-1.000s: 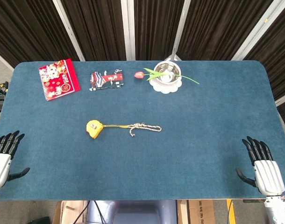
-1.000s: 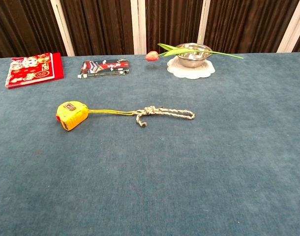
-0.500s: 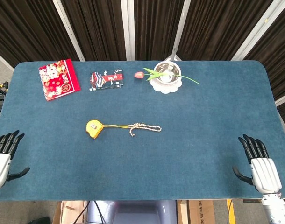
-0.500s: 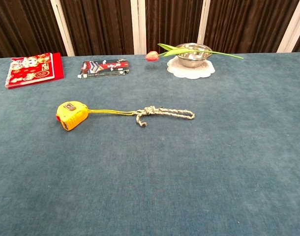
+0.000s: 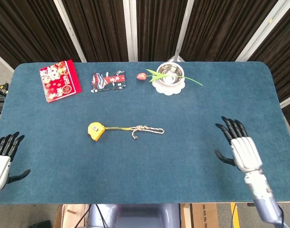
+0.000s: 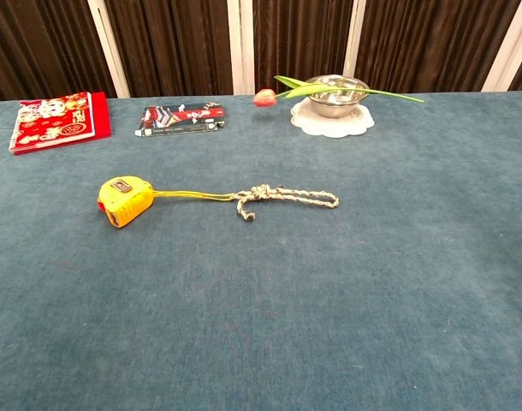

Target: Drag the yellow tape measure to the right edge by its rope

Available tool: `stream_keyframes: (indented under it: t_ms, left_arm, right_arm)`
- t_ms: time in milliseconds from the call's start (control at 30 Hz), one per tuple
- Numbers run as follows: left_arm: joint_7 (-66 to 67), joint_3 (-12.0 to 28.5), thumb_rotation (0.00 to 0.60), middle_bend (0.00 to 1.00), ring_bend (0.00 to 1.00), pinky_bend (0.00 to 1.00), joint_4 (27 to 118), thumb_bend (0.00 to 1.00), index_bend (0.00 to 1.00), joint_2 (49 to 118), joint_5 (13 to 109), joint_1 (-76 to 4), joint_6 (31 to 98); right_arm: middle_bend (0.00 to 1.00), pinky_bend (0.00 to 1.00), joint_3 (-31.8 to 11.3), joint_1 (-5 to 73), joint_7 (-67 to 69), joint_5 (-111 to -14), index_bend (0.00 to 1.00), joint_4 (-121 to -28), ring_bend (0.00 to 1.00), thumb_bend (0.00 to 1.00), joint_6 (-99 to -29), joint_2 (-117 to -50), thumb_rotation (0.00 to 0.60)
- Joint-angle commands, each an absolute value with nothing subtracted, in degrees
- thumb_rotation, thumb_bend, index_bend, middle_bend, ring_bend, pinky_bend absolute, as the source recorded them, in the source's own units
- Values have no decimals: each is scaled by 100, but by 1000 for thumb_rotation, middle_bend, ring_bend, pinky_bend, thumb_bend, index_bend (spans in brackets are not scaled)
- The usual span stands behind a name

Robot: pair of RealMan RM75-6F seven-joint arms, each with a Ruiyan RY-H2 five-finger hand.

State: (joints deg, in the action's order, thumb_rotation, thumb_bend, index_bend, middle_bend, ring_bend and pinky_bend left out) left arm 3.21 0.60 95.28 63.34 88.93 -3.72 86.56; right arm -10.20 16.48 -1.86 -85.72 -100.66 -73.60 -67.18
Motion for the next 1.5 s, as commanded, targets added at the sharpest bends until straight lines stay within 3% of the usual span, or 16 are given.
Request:
stream_keyframes:
  t_ms: [33, 400, 1067, 1500]
  left_arm:
    - [307, 61, 600, 0, 0, 0, 9527, 0, 0, 6335, 8888, -377, 8645]
    - [165, 55, 600, 0, 0, 0, 9523, 0, 0, 6325, 8852, -430, 8522]
    - [0, 82, 600, 0, 0, 0, 9496, 0, 0, 6341, 8741, -511, 8361]
    - [-21, 82, 600, 0, 0, 0, 9524, 0, 0, 6330, 8692, -515, 8340]
  right_arm:
    - [0, 0, -1326, 2125, -592, -8147, 256, -10137, 0, 309, -6828, -7047, 600]
    - [37, 0, -1650, 3124, -1478, -7232, 449, -9380, 0, 293, -6117, -8480, 600]
    - [69, 0, -1832, 3937, -1720, -6287, 500, -7343, 0, 327, -5838, -10304, 600]
    - [84, 0, -1859, 4116, -1425, -6198, 524, -6628, 0, 346, -5743, -10706, 600]
